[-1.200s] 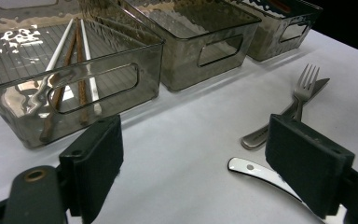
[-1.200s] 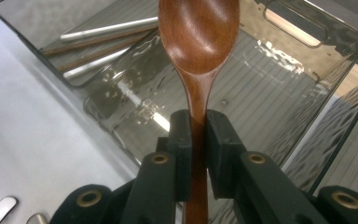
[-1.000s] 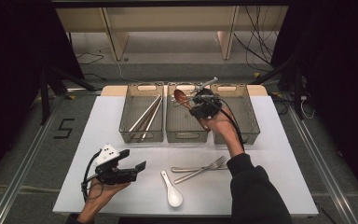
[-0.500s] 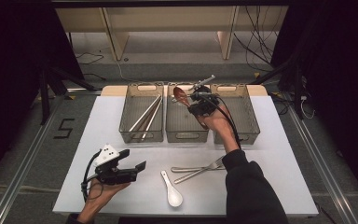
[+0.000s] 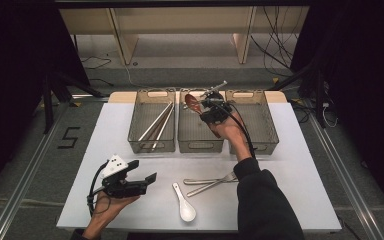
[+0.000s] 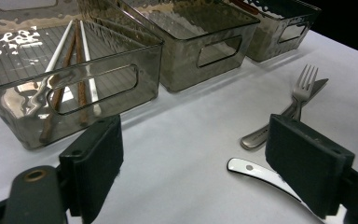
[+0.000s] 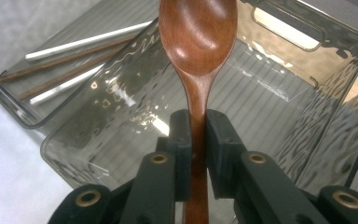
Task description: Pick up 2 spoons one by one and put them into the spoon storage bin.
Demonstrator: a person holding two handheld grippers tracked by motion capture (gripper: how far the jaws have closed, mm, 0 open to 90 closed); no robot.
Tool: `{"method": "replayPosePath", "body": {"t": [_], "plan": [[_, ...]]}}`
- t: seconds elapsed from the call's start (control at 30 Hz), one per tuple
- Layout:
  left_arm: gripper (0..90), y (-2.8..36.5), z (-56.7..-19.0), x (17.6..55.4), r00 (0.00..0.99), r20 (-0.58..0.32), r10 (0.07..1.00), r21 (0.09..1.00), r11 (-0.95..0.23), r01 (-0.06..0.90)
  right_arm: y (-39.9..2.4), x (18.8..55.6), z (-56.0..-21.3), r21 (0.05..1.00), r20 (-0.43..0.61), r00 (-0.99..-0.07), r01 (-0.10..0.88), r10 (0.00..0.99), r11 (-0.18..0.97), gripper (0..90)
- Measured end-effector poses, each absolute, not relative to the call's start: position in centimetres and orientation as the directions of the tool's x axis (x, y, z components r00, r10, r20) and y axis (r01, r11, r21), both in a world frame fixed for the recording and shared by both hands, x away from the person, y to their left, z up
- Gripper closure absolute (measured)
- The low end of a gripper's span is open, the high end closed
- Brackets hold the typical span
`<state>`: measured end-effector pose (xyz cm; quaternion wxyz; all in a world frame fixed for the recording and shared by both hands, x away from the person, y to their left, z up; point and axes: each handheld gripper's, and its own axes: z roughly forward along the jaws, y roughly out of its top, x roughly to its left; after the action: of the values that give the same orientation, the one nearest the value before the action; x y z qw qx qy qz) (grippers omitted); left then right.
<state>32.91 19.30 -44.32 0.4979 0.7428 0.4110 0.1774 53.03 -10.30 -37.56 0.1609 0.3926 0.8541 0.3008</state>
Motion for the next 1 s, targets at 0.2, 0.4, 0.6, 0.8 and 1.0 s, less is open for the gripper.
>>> {"method": "replayPosePath", "body": {"t": [0.2, 0.4, 0.6, 0.8, 1.0], "plan": [[18.7, 19.3, -44.3, 32.9, 0.600, -0.144, 0.787, 0.885, -0.169, 0.434, -10.2, 53.4, -38.1, 0.629, -0.037, -0.634, 0.586, 0.772, 0.511, 81.2], [18.7, 19.3, -44.4, 32.9, 0.602, -0.145, 0.786, 0.884, -0.170, 0.435, -10.2, 53.6, -38.4, 0.627, -0.019, -0.634, 0.594, 0.773, 0.503, 65.6], [18.6, 19.3, -44.4, 32.9, 0.602, -0.144, 0.785, 0.883, -0.173, 0.436, -10.8, 53.4, -38.1, 0.622, 0.002, -0.631, 0.608, 0.775, 0.493, 53.2], [18.4, 19.2, -44.4, 33.0, 0.602, -0.148, 0.785, 0.880, -0.173, 0.442, -11.4, 52.3, -37.3, 0.646, 0.015, -0.652, 0.584, 0.758, 0.491, 44.9], [18.2, 19.2, -44.4, 33.0, 0.608, -0.140, 0.782, 0.877, -0.187, 0.442, -12.1, 50.1, -36.9, 0.661, 0.006, -0.685, 0.549, 0.729, 0.511, 38.5]]}}
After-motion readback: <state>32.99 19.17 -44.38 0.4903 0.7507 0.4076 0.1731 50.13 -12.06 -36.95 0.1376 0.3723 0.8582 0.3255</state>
